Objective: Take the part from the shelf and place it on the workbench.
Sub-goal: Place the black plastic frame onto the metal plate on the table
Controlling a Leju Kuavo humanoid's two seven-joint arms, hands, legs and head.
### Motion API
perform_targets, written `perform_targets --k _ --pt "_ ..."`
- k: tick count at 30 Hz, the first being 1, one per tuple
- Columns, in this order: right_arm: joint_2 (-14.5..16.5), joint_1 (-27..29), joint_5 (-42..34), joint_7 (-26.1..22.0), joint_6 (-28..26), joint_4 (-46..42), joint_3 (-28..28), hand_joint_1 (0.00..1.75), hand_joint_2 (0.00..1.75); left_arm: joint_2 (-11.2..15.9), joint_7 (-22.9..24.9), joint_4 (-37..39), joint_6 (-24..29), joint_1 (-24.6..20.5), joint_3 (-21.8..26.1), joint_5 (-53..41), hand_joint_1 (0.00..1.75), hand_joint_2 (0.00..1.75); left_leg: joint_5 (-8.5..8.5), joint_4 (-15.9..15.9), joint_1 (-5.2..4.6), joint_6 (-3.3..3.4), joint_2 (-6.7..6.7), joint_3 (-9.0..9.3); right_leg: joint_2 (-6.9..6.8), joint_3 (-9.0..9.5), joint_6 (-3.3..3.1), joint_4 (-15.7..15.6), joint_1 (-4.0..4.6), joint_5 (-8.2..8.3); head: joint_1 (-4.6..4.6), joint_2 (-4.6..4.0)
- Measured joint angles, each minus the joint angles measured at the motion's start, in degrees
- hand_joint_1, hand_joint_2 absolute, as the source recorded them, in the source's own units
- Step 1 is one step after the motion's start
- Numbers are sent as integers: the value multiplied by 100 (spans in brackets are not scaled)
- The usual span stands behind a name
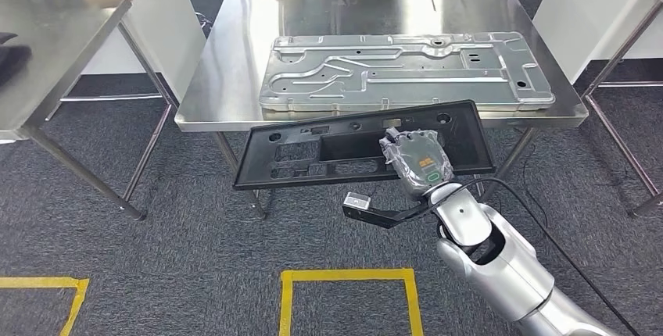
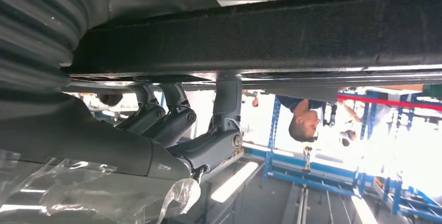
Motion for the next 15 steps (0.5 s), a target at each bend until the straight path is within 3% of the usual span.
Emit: perform_targets --k 3,4,5,7,8,9,10,13,14,15 --pt "-29 -30 29 15 15 -39 -5 175 175 3 10 2 2 6 16 -9 0 175 -39 -147 4 69 -3 108 -6 46 89 -28 1 -63 1 0" --pt "-35 -51 32 21 15 -58 -9 175 175 3 9 2 2 5 19 -16 0 175 -40 -207 22 83 2 166 -10 6 97 98 12 -146 3 1" --pt "-46 -74 34 26 16 -77 -13 175 175 3 7 2 1 -3 20 -24 0 175 -43 -258 42 92 5 224 -14 -120 94 378 27 -288 3 1" --pt "-69 -96 35 36 19 -97 -15 175 175 -2 5 2 2 -21 20 -44 0 175 -91 -268 36 120 6 278 -16 -610 80 1284 51 -638 4 2" --pt "-84 -88 35 38 22 -99 -14 175 175 -6 5 2 1 -23 20 -52 0 175 -122 -265 29 124 -1 308 -15 -854 83 1661 61 -726 4 2" --pt "-97 -75 35 39 24 -99 -13 175 175 -10 6 2 -3 -18 20 -60 0 175 -159 -262 23 122 -9 348 -15 -1009 88 1837 65 -694 4 2" --pt "-110 -65 35 38 25 -100 -11 175 175 -14 6 2 -7 -10 20 -66 0 175 -202 -256 20 112 -16 400 -16 -1037 90 1752 66 -526 4 2" --pt "-134 -79 35 38 25 -101 -11 175 175 -17 7 2 -10 -7 20 -73 0 175 -380 -194 -1 41 -26 548 -29 -640 98 555 46 268 5 1" --pt "-140 -89 35 39 25 -101 -11 175 175 -16 7 2 -7 -17 21 -74 0 175 -437 -163 -19 18 -26 565 -33 -525 87 254 36 394 4 0" --pt "-146 -93 34 39 26 -101 -11 175 175 -16 7 2 -5 -26 21 -75 0 175 -481 -137 -39 1 -26 567 -34 -469 66 101 33 421 3 0"
